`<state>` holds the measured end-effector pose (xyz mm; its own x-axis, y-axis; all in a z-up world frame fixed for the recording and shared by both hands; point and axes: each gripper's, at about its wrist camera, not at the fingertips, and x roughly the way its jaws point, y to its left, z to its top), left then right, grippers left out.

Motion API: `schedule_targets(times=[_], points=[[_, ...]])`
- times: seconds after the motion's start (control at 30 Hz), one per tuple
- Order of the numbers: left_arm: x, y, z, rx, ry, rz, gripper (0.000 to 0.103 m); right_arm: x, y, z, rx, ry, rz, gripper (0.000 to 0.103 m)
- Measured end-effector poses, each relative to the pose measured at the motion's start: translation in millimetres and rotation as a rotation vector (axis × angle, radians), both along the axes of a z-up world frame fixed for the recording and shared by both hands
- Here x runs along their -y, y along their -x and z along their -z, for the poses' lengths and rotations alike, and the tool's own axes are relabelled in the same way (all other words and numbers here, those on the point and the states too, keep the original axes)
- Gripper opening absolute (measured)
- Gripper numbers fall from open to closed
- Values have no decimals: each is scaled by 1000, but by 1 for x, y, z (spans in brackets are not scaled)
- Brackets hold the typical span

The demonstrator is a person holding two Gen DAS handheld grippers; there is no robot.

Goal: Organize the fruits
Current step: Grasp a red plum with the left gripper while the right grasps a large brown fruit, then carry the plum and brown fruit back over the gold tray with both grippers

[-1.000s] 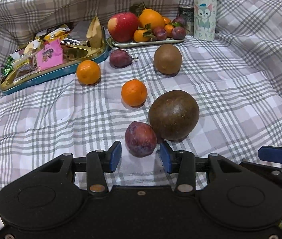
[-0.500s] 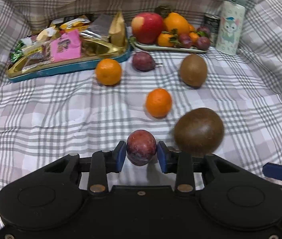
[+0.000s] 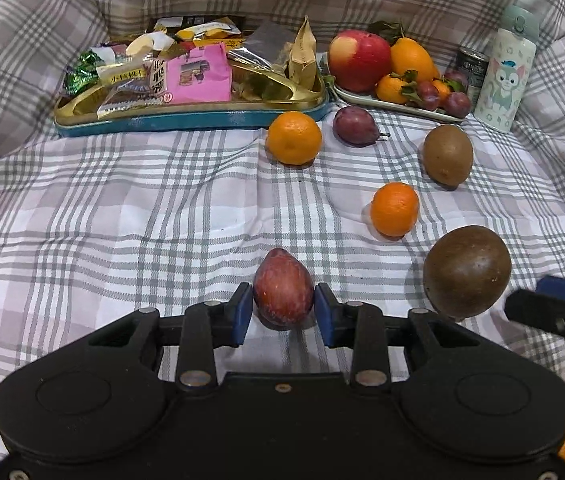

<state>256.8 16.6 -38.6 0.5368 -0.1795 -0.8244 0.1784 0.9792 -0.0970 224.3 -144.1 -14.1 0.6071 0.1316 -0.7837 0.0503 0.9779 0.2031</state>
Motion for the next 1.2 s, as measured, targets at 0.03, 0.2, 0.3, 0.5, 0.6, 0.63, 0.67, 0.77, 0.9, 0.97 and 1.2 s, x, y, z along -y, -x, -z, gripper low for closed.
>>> schedule_targets(times=[0.03,0.2,0.3,0.5,0.6,0.63,0.67,0.77,0.9,0.97,1.2], points=[[-1,0,0,-1,3,1,44,-1,-4,0,4,0,2,49],[-2,1,1,4,5,7,44,-1,-23,2,13,-2,30,52],[-2,1,1,7,5,12,44,-1,-34,7,0,8,38,53],[-5,-3,1,3,22,17,44,-3,-45,17,-21,-18,32,58],[-5,-5,1,5,23,19,44,-8,-50,20,-21,-9,28,61],[-6,-6,1,6,24,21,44,-9,-52,21,-21,-8,27,61],[-5,-7,2,6,24,22,44,-10,-54,22,-23,-7,26,62],[-6,-8,3,6,25,23,44,-12,-58,25,-25,-6,22,63],[-5,-8,3,4,25,22,44,-14,-63,29,-41,-28,20,64],[-7,-11,4,0,28,20,44,-14,-65,31,-51,-42,22,64],[-9,-13,6,3,35,22,43,-19,-62,33,-45,-47,1,64]])
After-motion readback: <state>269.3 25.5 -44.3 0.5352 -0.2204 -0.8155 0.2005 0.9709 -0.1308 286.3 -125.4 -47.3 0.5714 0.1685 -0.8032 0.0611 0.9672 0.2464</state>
